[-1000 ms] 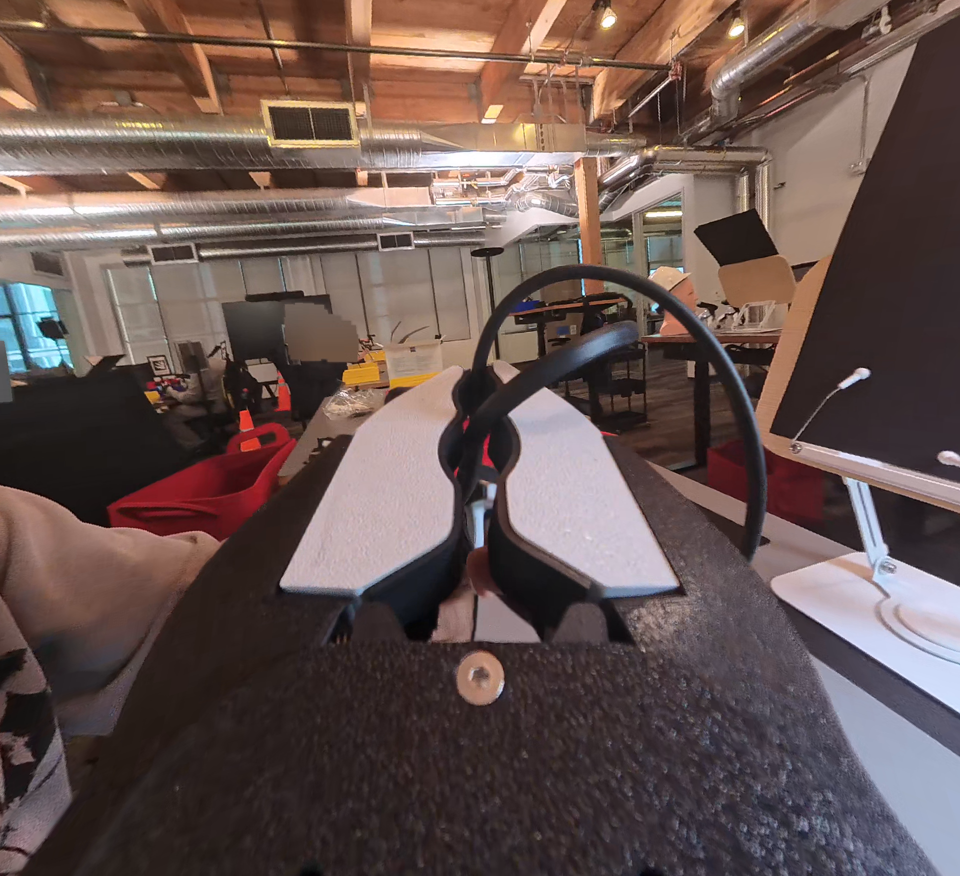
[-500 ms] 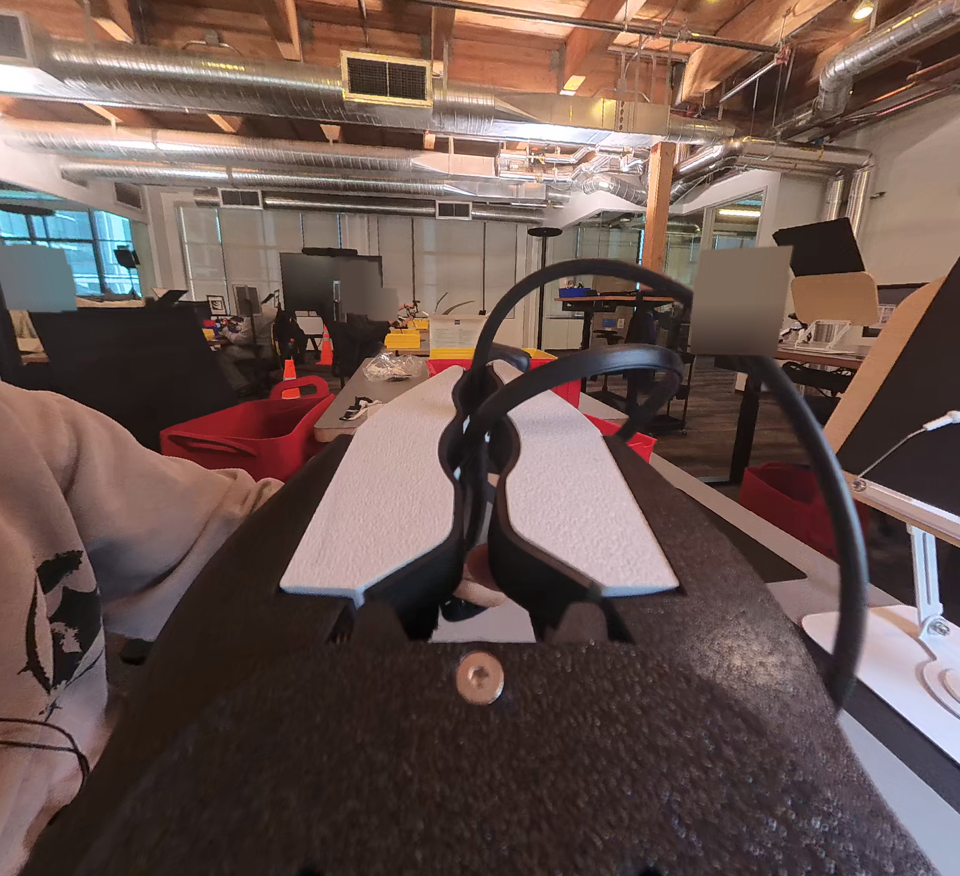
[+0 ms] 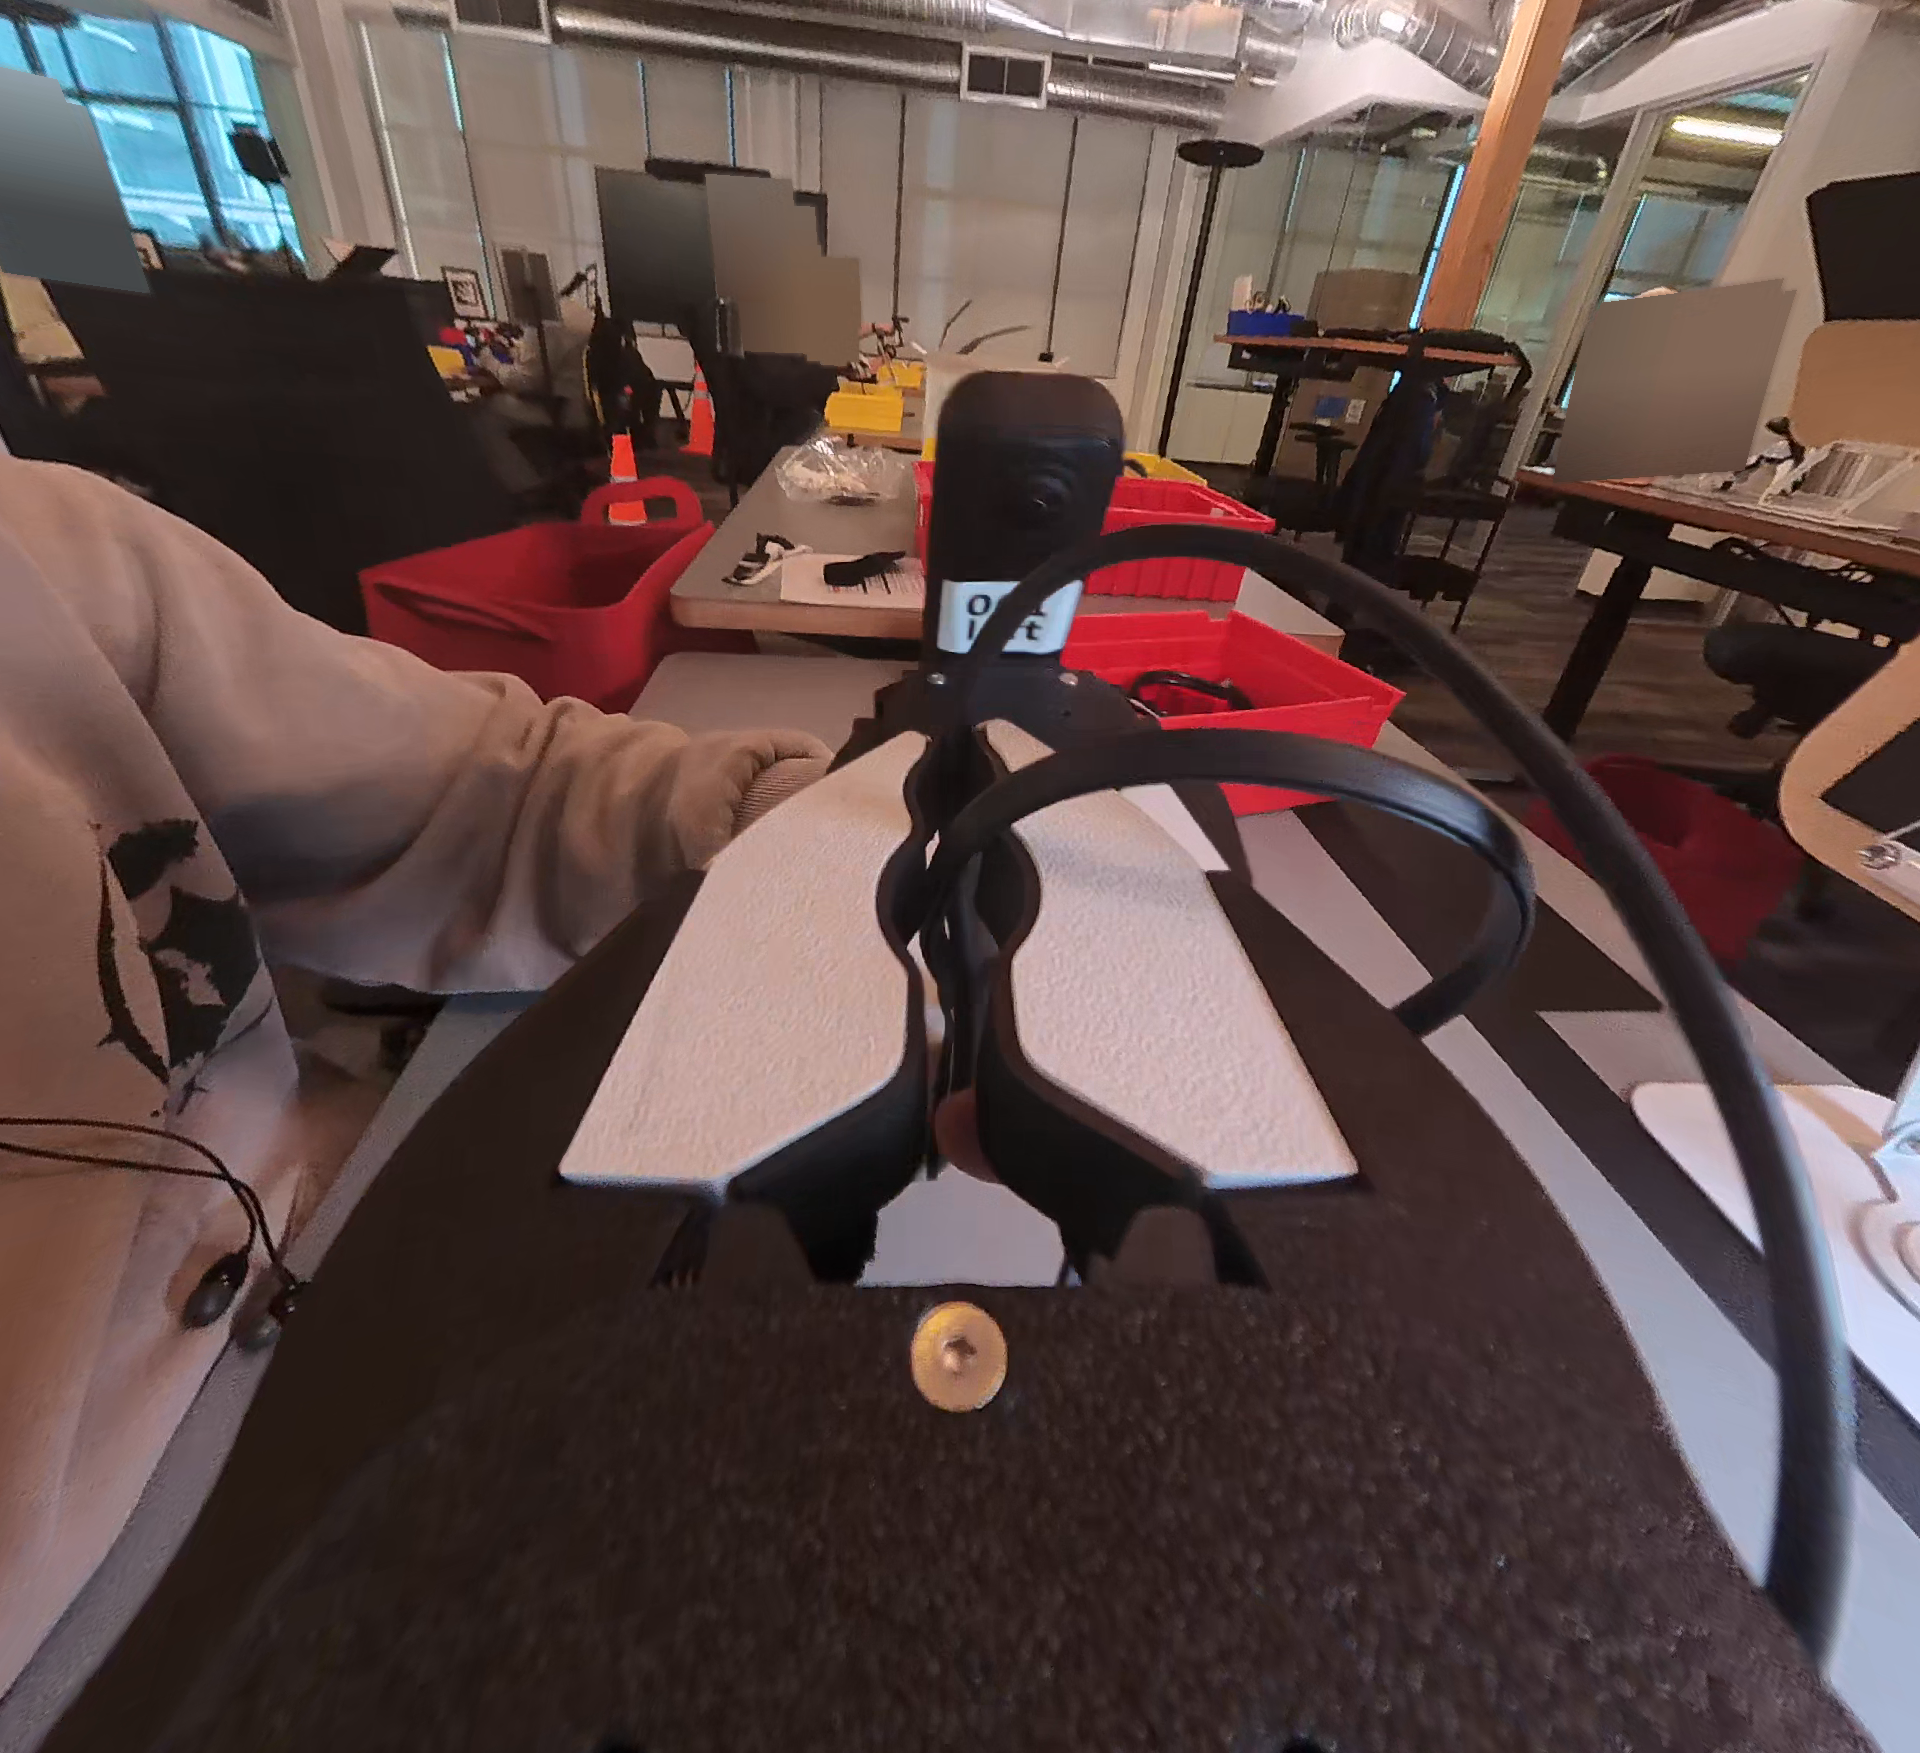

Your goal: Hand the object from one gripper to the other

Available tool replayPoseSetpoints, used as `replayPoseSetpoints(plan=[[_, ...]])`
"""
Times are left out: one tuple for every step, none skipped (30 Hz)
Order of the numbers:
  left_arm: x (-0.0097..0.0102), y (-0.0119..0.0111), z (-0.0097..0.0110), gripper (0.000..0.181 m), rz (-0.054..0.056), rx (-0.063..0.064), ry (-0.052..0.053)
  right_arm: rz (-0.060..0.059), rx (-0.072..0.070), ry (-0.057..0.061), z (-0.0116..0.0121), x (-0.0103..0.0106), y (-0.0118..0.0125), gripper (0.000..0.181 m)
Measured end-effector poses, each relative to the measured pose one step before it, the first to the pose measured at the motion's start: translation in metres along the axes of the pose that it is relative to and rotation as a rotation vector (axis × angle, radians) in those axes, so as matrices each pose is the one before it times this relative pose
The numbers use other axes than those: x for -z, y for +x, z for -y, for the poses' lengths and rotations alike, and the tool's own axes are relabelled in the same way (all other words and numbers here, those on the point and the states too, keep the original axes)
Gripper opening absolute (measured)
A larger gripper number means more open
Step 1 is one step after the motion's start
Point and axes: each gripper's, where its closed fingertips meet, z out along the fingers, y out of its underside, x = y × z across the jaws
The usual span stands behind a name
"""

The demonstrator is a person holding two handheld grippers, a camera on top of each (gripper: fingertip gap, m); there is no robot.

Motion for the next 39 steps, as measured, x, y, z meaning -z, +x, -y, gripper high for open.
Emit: replayPoseSetpoints(plan=[[-0.00022,0.0013,-0.00014,0.053,0.008,-0.0314,-0.0098,-0.011,0.0082,-0.009,-0.00094,0.00046,0.00177,0.004],[-0.00028,0.00125,0.00014,0.046,0.006,-0.022,-0.009,-0.0087,0.0016,-0.004,-0.00025,0.00088,0.00193,0.004],[-0.00036,0.00215,-0.00053,0.039,-0.0031,-0.0151,-0.0114,0.004,-0.0084,0.0009,0.00035,0.00104,0.00036,0.004],[-0.00059,0.00152,-0.00091,0.033,-0.0019,-0.0123,-0.0105,0.0111,-0.0136,0.004,0.00074,0.00082,-0.00061,0.004],[-0.00036,-0.00043,-0.00144,0.025,0.0098,-0.0167,-0.0089,0.0131,-0.0115,0.0022,0.00076,0.00072,-0.00118,0.004],[-0.00005,-0.00116,-0.00159,0.014,0.0147,-0.024,-0.0073,0.0059,-0.0039,-0.008,-0.00037,0.00056,-0.0006,0.004],[-0.00008,-0.00093,-0.00191,0.009,0.0116,-0.0229,-0.013,-0.0086,0.0051,-0.0146,-0.00117,0.00068,0.0011,0.004],[0.0,-0.00062,-0.00198,0.005,0.0086,-0.0182,-0.0196,-0.0112,0.0074,-0.0159,-0.00123,0.00092,0.00167,0.004],[0.00044,-0.00153,-0.00113,0.005,0.0154,-0.0174,-0.0173,-0.0047,0.0017,-0.014,-0.00061,0.00111,0.00088,0.004],[0.0011,-0.00312,-0.00057,0.005,0.0243,-0.0181,-0.0154,-0.0012,-0.0018,-0.0117,-0.00002,0.00151,0.00036,0.005],[0.00181,-0.005,-0.00033,0.005,0.0335,-0.011,-0.0139,-0.0007,0.0012,-0.0098,0.00024,0.0015,0.00017,0.006],[0.00222,-0.00561,0.00035,0.004,0.0332,-0.0044,-0.0068,-0.0009,0.0058,-0.0075,-0.00003,0.00109,-0.00007,0.006],[0.0027,-0.00608,0.0008,0.004,0.0329,0.0022,0.0002,-0.0019,0.0039,-0.0083,-0.00044,0.00069,0.00014,0.007],[0.00212,-0.00481,0.00068,0.004,0.02,0.0116,0.0037,-0.0008,0.003,-0.0093,-0.00105,-0.00016,-0.00006,0.007],[0.00136,-0.00273,0.00015,0.004,0.0033,0.0214,0.0054,0.0015,0.0044,-0.0081,-0.00155,-0.00085,-0.00057,0.008],[0.0002,-0.00164,-0.00058,0.004,-0.0033,0.0266,0.0063,0.0058,0.0059,-0.0112,-0.00237,-0.00144,-0.00127,0.008],[-0.00112,0.0002,-0.00203,0.006,-0.0154,0.032,0.0018,0.008,0.0078,-0.0081,-0.0022,-0.00171,-0.00185,0.007],[-0.00233,0.00124,-0.00377,0.01,-0.0214,0.0359,-0.0084,0.0143,0.0067,-0.0078,-0.00212,-0.00186,-0.00281,0.005],[-0.00246,-0.00011,-0.00313,0.015,-0.0091,0.0284,-0.0036,0.0179,0.0013,-0.0162,-0.00295,-0.00208,-0.00324,0.005],[-0.00229,-0.00009,-0.0022,0.021,-0.0046,0.017,0.0025,0.0179,0.0028,-0.0205,-0.00328,-0.00204,-0.00351,0.005],[-0.00225,0.00104,-0.00219,0.026,-0.0103,0.0117,-0.0029,0.0178,0.0093,-0.0167,-0.00248,-0.0018,-0.00386,0.005],[-0.00213,0.00137,-0.00211,0.035,-0.0096,0.0078,-0.0074,0.0224,0.01,-0.0116,-0.00163,-0.00134,-0.00465,0.005],[-0.00181,0.00094,-0.00155,0.044,-0.0043,-0.0003,-0.0052,0.0282,0.0038,-0.0141,-0.00179,-0.00108,-0.00527,0.004],[-0.00148,0.00198,-0.00088,0.052,-0.0067,-0.0107,-0.0007,0.0362,-0.002,-0.0151,-0.00204,-0.00108,-0.00601,0.004],[-0.00146,0.00251,-0.00056,0.057,-0.008,-0.0162,0.0005,0.0412,-0.0051,-0.0103,-0.00158,-0.00099,-0.00671,0.004],[-0.00136,0.00254,-0.0004,0.063,-0.0066,-0.0165,-0.0012,0.0398,-0.0063,-0.0096,-0.00171,-0.001,-0.0063,0.004],[-0.00095,0.00353,-0.0002,0.064,-0.012,-0.0187,-0.0012,0.0338,-0.0059,-0.0117,-0.00205,-0.00114,-0.00518,0.004],[-0.0004,0.00427,0.00073,0.057,-0.014,-0.0264,0.002,0.0255,-0.0046,-0.0146,-0.00254,-0.00087,-0.00392,0.004],[-0.00004,0.00535,0.00088,0.045,-0.0184,-0.033,0.0028,0.0237,-0.0013,-0.0055,-0.00111,-0.00032,-0.00363,0.004],[-0.00042,0.00507,-0.00026,0.038,-0.0179,-0.0302,-0.0081,0.0326,-0.0066,0.0085,0.00101,0.00039,-0.00497,0.004],[-0.00008,0.00262,-0.00026,0.025,-0.003,-0.0285,-0.0105,0.0296,-0.0123,0.0067,0.00117,0.00093,-0.00436,0.005],[0.0007,0.00047,0.0016,0.014,0.0091,-0.0258,0.0003,0.0111,-0.0084,-0.006,-0.00039,0.00137,-0.00164,0.005],[0.00134,-0.00197,0.00202,0.01,0.0196,-0.0141,-0.0021,-0.0054,-0.0008,-0.0078,-0.00073,0.00232,0.00064,0.007],[0.002,-0.00321,0.00114,0.008,0.0208,-0.0086,-0.0086,-0.0066,-0.0017,-0.0063,-0.00039,0.00323,0.00065,0.008],[0.00332,-0.00492,0.00124,0.008,0.0268,-0.0071,-0.0052,-0.0043,-0.0122,-0.0118,-0.00123,0.00403,0.00067,0.01],[0.00458,-0.00673,0.00215,0.008,0.0343,-0.0043,0.0035,-0.0132,-0.0179,-0.022,-0.00295,0.00424,0.00235,0.013],[0.00526,-0.00738,0.00224,0.008,0.0334,-0.001,0.003,-0.0301,-0.0131,-0.0239,-0.00363,0.00432,0.00513,0.016],[0.0058,-0.00826,0.00205,0.007,0.0361,-0.0013,0.0007,-0.041,-0.0026,-0.0173,-0.00346,0.00421,0.00702,0.016],[0.00623,-0.00939,0.00259,0.008,0.0432,-0.005,0.0057,-0.042,0.0044,-0.0084,-0.00261,0.00397,0.00755,0.017]])
